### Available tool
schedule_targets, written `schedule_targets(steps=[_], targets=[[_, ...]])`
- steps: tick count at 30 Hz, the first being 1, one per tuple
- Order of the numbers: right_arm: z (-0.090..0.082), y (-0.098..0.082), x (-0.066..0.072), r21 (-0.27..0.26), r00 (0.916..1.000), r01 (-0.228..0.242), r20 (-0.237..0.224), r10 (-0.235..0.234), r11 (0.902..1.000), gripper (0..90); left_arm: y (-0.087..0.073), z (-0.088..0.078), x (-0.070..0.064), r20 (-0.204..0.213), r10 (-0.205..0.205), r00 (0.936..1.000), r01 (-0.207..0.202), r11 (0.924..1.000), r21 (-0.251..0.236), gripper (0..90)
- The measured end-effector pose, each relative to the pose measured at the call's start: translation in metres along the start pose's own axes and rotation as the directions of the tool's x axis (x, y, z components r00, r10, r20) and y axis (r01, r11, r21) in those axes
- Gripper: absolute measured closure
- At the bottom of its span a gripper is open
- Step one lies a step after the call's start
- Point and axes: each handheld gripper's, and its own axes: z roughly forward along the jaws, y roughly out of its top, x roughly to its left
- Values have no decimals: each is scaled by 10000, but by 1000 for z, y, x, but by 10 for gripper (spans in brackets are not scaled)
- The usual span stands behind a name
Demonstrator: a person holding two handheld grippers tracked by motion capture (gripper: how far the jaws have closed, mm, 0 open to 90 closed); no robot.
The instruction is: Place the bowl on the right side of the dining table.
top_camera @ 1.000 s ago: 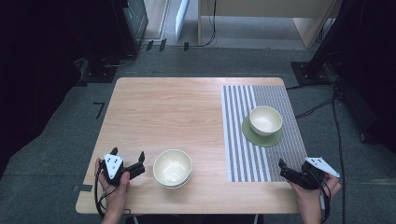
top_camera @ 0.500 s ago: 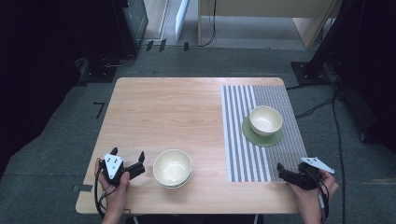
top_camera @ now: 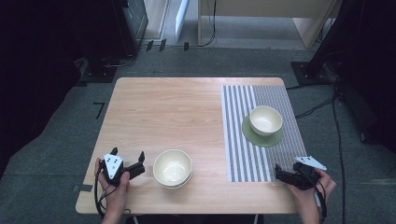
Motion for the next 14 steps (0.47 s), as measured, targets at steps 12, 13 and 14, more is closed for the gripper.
schedule_targets(steps=[12, 13, 14], targets=[[0, 0, -1, -26, 10000, -59, -61, 59, 10000, 0, 1, 2, 0, 1, 50, 10000, -50, 9998, 167, 1], [0, 0, -1, -32, 9999, -83, -90, 83, 10000, 0, 1, 2, -1, -6, 57, 10000, -57, 9998, 179, 1], [-1, 0, -2, -51, 9998, -121, -136, 120, 9999, 0, 1, 3, -1, -15, 60, 10000, -60, 9998, 194, 1]])
